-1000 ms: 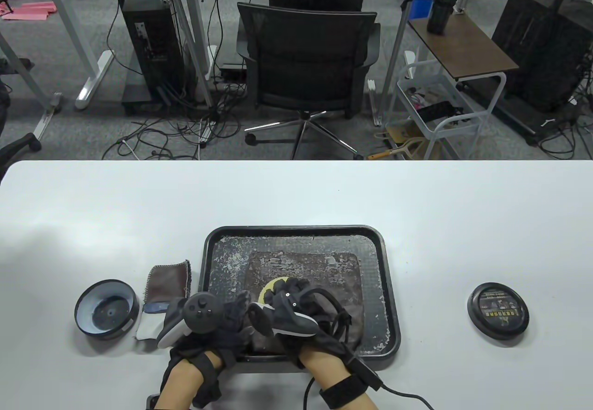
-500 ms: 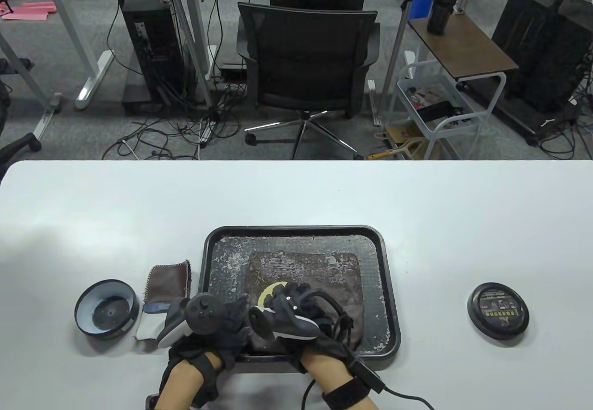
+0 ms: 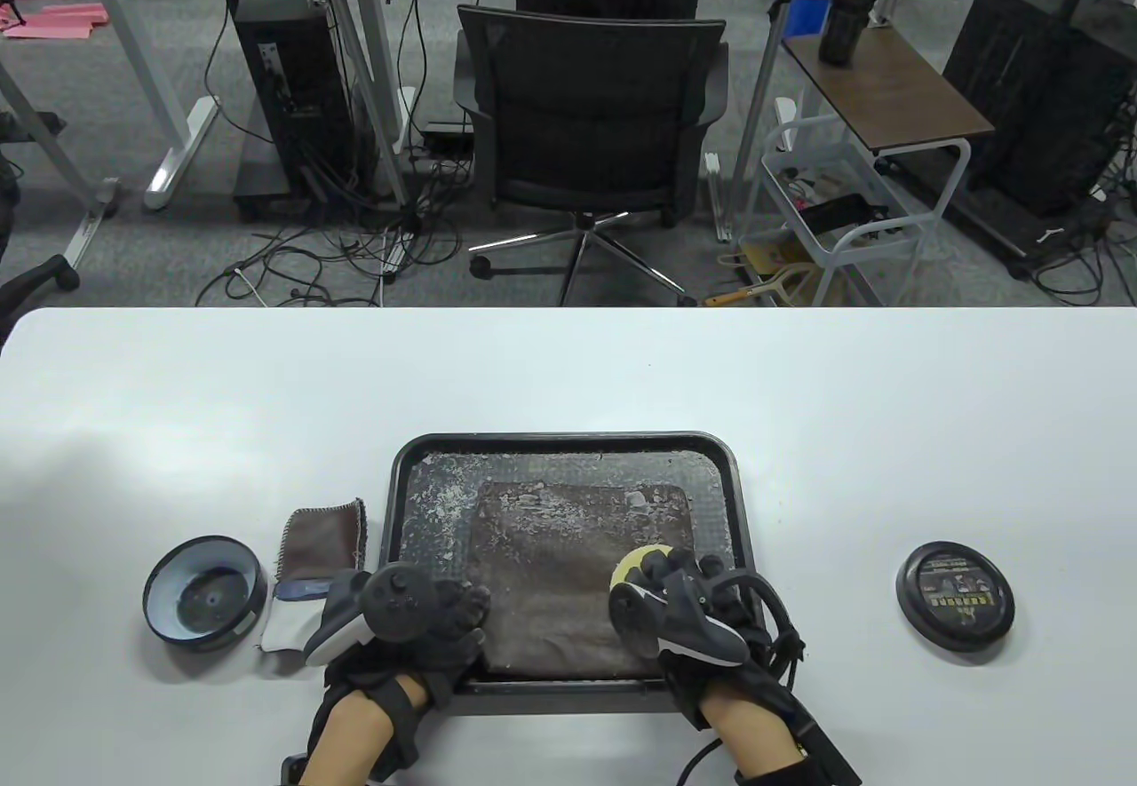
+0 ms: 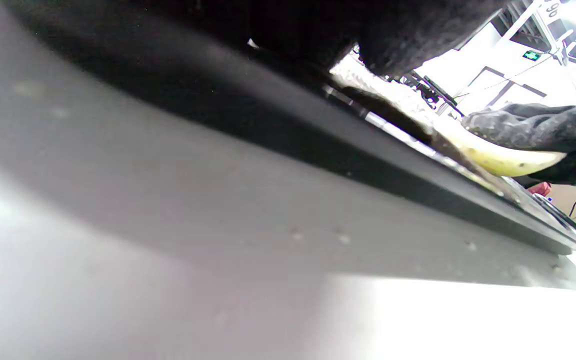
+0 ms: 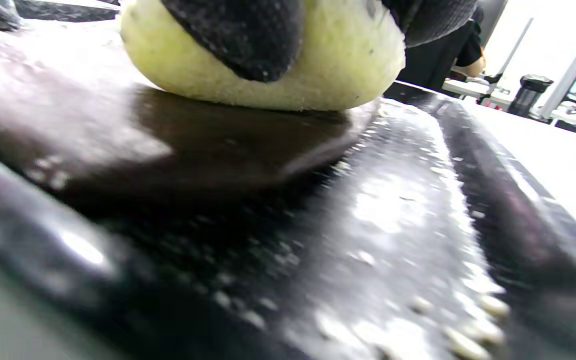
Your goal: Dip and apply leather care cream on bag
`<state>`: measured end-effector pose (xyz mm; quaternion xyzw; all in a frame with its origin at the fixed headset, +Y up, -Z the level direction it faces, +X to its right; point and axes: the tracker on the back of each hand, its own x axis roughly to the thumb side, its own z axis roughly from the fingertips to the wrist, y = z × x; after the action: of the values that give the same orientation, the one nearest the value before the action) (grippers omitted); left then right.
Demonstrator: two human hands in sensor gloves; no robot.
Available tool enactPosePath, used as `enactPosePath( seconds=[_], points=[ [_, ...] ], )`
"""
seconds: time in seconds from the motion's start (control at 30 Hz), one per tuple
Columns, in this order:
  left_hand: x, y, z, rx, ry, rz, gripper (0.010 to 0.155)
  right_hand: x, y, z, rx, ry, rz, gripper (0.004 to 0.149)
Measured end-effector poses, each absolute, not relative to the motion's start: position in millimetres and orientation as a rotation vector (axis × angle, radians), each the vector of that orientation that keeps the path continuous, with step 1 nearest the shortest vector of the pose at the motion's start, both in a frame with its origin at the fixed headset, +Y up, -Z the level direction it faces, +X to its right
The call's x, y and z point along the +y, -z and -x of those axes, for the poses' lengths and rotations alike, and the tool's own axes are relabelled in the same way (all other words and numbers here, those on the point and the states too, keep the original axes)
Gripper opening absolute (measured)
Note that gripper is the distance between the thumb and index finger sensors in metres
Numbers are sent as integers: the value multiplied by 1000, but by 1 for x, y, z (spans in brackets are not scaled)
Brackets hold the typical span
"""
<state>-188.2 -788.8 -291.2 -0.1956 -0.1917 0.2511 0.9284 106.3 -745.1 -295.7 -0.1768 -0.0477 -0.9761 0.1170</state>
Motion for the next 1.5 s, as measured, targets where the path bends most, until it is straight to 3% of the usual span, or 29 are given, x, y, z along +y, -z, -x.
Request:
enactPosePath(
  seconds=[0.27,0.5,1.3,1.5],
  points=[
    [-789,292,188,-385,-528,393,59,-745,285,-135,-170,2837,394,53],
    [-791,291,189,-393,-563,406,61,-746,282,-118,-129,2790,432,53],
    [-788,293,186,-384,-505,420,69,-748,262,35,-86,2765,938,53],
    [-787,292,184,-394,-435,418,70,-749,248,53,-40,2668,1001,53]
  ],
)
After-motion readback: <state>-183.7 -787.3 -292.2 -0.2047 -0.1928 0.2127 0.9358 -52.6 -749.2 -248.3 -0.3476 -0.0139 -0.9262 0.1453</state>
